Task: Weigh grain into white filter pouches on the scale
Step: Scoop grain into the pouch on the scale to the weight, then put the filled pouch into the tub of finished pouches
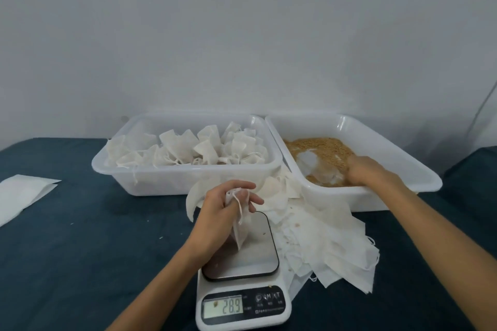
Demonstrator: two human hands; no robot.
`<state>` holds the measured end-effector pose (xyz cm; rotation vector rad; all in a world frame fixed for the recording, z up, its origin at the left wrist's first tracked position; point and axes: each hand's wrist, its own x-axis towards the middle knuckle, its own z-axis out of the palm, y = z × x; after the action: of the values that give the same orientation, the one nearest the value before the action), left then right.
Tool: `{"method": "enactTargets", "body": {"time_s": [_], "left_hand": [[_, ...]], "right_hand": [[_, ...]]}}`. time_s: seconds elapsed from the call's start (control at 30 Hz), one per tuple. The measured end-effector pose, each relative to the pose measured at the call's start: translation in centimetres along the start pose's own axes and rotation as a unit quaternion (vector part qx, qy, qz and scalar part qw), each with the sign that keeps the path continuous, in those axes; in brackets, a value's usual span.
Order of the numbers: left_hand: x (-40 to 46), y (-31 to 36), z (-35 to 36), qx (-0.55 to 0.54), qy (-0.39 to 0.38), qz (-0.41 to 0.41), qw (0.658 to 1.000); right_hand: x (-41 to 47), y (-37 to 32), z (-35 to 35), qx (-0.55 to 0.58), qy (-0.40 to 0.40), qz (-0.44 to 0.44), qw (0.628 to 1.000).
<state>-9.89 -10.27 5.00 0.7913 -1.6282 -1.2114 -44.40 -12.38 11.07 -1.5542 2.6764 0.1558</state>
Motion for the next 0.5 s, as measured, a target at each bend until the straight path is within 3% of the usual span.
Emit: {"method": "enactTargets", "body": {"time_s": [0.1, 0.2, 0.37, 0.5], "left_hand": [[0.2, 0.5, -0.2, -0.025, 0.024, -0.003, 0.999], [1.4, 1.8, -0.8, -0.041, 0.058, -0.009, 0.997], [7.0, 5.4, -2.1, -0.014, 0.138, 0.036, 0.99], [12.7, 6.4, -2.2, 0.043, 0.202, 0.004, 0.978]], "right_hand": [[-1.0, -1.1, -0.2, 0.078, 0.18, -0.04, 0.98], [-3.9, -3.9, -0.4, 0.299, 0.302, -0.139, 0.895], [-8.2, -8.8, 0.2, 0.512, 0.269, -0.263, 0.773], [-10.5, -11.0, 0.7, 0.617, 0.211, -0.315, 0.69]]}}
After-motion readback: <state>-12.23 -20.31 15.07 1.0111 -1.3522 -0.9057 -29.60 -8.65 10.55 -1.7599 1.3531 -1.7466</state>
